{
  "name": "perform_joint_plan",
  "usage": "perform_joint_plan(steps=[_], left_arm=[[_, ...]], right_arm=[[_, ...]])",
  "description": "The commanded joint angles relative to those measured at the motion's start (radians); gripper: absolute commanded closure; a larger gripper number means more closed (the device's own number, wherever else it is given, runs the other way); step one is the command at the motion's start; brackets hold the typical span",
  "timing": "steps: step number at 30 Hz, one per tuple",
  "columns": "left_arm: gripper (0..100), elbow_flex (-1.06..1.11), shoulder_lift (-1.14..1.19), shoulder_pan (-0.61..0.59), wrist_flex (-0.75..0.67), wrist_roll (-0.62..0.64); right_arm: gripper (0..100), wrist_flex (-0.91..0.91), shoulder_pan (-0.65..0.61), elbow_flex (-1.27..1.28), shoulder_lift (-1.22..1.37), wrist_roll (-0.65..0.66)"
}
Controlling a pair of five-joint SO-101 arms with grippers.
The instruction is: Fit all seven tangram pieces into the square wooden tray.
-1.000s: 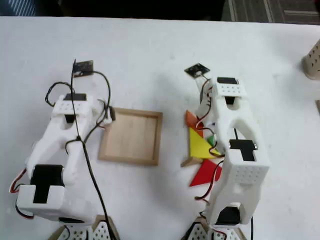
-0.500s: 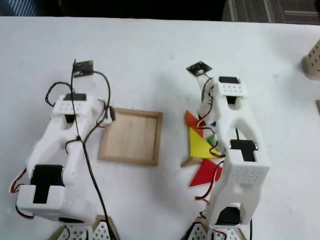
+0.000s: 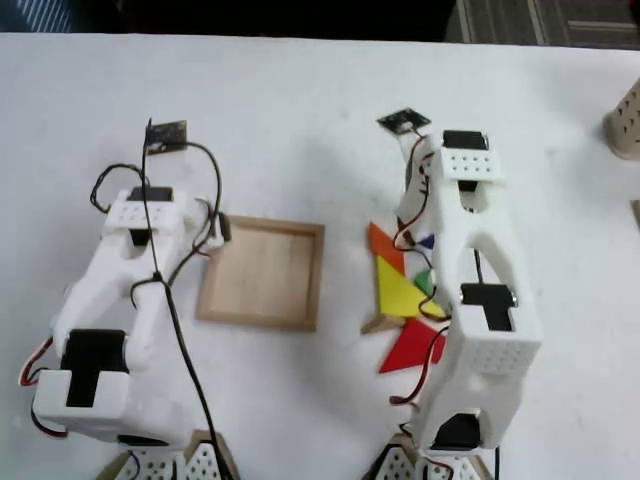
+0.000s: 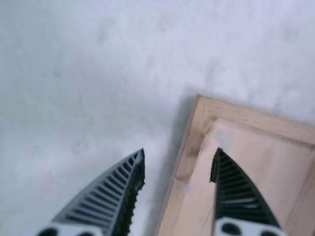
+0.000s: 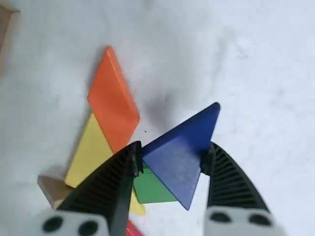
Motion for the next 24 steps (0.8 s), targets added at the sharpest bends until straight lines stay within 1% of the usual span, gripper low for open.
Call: perform_joint_plan(steps=[1,4,7,11,14,19,24], left_arm=[[77,-0.014,-0.053,-0.012,-0.020,0.003],[77,-0.014,-0.053,-0.013,-0.020,0.003],[77,-0.014,-0.053,-0.013,-0.020,0.003],[77,-0.014,-0.053,-0.013,-0.020,0.003],[77,-0.014,-0.054,-0.022,-0.020,0.003],[77,-0.041,-0.054,-0.084,-0.017,0.009],[77,-0.044,-0.056,-0.101,-0.012,0.011]], right_arm=[[89.3,0.051,-0.061,-0.040,-0.091,-0.051],[89.3,0.084,-0.127,-0.038,-0.105,-0.103],[89.3,0.085,-0.193,-0.038,-0.114,-0.173],[89.3,0.085,-0.300,-0.038,-0.114,-0.230],[89.3,0.085,-0.361,-0.038,-0.114,-0.252],[89.3,0.076,-0.430,-0.037,-0.107,-0.288],[89.3,0.054,-0.542,-0.037,-0.114,-0.313]])
